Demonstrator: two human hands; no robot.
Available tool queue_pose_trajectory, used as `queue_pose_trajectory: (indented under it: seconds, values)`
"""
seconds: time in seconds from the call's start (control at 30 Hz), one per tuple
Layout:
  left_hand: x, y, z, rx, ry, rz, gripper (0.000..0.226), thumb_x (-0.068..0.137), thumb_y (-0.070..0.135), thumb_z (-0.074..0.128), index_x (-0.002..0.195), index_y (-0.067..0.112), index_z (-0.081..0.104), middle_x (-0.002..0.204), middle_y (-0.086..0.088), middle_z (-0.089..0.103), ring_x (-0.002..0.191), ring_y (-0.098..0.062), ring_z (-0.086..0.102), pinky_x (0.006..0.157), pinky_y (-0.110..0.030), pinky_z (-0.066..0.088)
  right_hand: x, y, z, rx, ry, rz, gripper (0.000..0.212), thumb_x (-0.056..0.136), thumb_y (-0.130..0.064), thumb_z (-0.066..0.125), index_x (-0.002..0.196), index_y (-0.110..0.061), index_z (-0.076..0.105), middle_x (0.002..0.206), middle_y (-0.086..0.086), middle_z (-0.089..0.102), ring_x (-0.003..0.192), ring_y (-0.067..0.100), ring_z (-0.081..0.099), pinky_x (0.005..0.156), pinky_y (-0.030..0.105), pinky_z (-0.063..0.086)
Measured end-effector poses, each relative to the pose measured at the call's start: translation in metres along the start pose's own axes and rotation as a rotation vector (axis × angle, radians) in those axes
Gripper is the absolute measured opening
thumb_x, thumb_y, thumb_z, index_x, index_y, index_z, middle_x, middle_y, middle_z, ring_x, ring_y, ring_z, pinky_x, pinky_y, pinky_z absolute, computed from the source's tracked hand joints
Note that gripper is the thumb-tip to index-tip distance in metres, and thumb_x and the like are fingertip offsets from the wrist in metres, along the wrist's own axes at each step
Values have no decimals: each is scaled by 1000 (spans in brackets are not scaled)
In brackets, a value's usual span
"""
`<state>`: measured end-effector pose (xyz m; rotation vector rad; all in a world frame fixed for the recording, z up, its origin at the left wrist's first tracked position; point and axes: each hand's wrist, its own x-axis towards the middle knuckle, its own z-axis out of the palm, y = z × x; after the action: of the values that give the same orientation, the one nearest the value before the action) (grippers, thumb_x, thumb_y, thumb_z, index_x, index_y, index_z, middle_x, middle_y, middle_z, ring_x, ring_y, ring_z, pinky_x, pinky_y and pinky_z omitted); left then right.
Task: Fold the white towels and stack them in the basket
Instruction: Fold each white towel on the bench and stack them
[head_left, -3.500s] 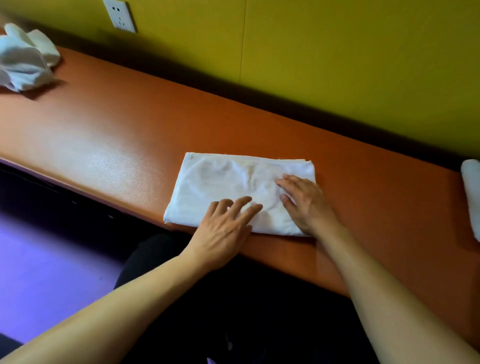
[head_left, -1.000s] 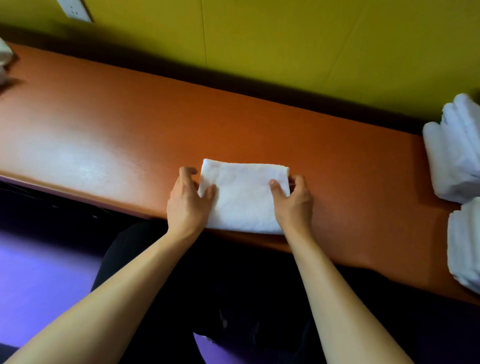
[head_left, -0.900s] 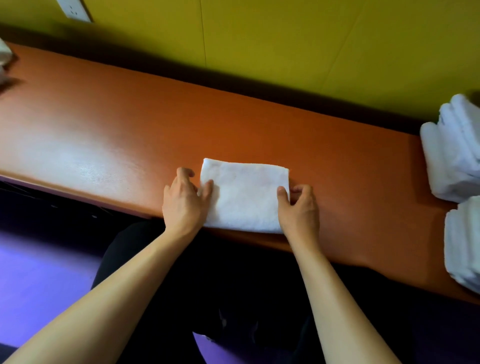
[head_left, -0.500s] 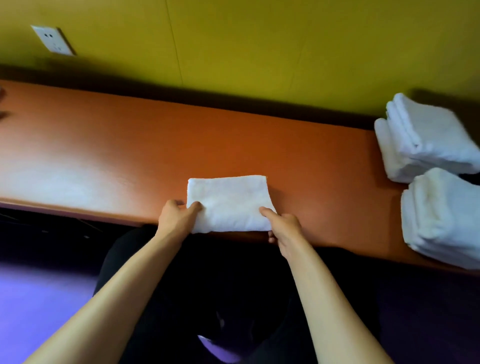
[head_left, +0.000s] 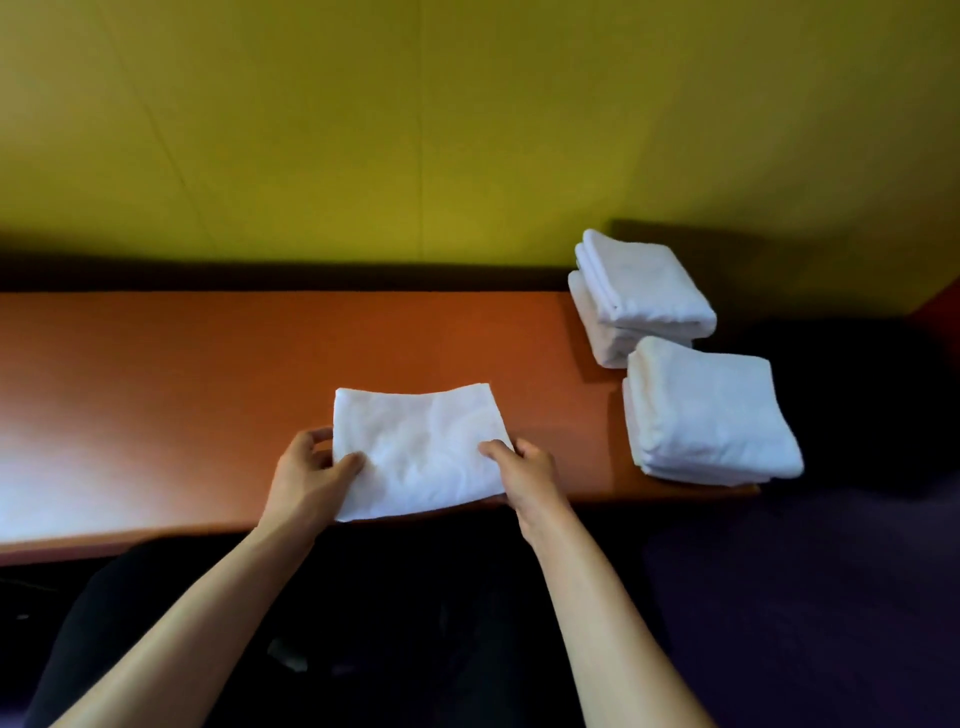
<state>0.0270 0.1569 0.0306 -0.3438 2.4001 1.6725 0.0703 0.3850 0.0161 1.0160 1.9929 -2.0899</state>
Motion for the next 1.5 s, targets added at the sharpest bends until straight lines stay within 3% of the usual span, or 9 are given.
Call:
queue_pose_trajectory:
  seconds: [0.17, 0.33, 0.5, 0.7, 0.87, 1.0, 1.1, 1.2, 1.5]
  values:
    - [-11, 34, 41, 17, -62, 141, 43, 92, 10, 67, 131, 11, 51, 113, -8, 70, 87, -11, 68, 68, -28, 52, -5, -25, -50, 24, 67, -111, 29, 73, -36, 74, 97, -20, 76, 95, -9, 78, 93, 16, 74, 92, 47, 59]
    - [-27, 76, 93, 2, -138, 272, 48, 94, 15, 67, 137, 15, 46, 115, -1, 67, 90, -1, 65, 67, -22, 52, -12, -45, -112, -16, 225, -313, 9, 83, -23, 78, 90, -19, 74, 87, -12, 77, 81, 1, 71, 75, 21, 54]
    - [-42, 112, 153, -69, -365, 384, 69, 88, 26, 67, 147, 28, 32, 108, 2, 69, 89, -11, 70, 74, -30, 57, -9, -62, -187, -3, 397, -375, 8, 86, -25, 74, 87, -17, 71, 83, -5, 74, 76, 16, 69, 67, 29, 55]
    - [-45, 149, 232, 47, -586, 511, 90, 75, 22, 59, 154, 39, 18, 109, -4, 65, 88, -14, 65, 72, -32, 55, 11, -64, -266, -27, 587, -411, 6, 80, -31, 73, 79, -26, 70, 83, -6, 74, 86, 20, 71, 82, 44, 59]
    - [-38, 160, 275, 182, -606, 565, 77, 90, 26, 65, 153, 42, 22, 130, -2, 57, 110, -18, 63, 94, -41, 56, 35, -61, -306, -149, 715, -403, 18, 84, -34, 70, 98, -22, 69, 98, -4, 73, 97, 22, 69, 87, 43, 57]
    - [-31, 139, 297, 677, -534, 737, 49, 101, 49, 47, 148, 39, 41, 162, -7, 24, 139, -35, 39, 113, -49, 36, 49, -43, -311, -727, 945, -503, 45, 88, -37, 67, 131, -23, 58, 129, 7, 61, 117, 34, 55, 97, 50, 42]
    - [-31, 128, 300, 728, -531, 766, 46, 105, 51, 32, 147, 37, 44, 164, -6, 26, 140, -38, 37, 113, -51, 34, 56, -29, -301, -892, 819, -712, 40, 95, -42, 53, 126, -20, 66, 123, 5, 67, 115, 29, 59, 98, 48, 44]
    - [-30, 125, 300, 759, -514, 766, 47, 104, 53, 29, 148, 40, 42, 162, -6, 29, 139, -39, 37, 112, -53, 34, 66, -10, -294, -996, 681, -582, 54, 97, -53, 36, 125, -20, 67, 127, 4, 67, 120, 28, 59, 105, 54, 41]
    - [-41, 133, 271, 904, -358, 926, 46, 103, 47, 37, 146, 34, 43, 149, -1, 46, 128, -33, 47, 99, -47, 42, 49, -27, -266, -915, 659, -691, 47, 97, -43, 41, 130, -19, 64, 133, 4, 63, 128, 25, 54, 118, 51, 29]
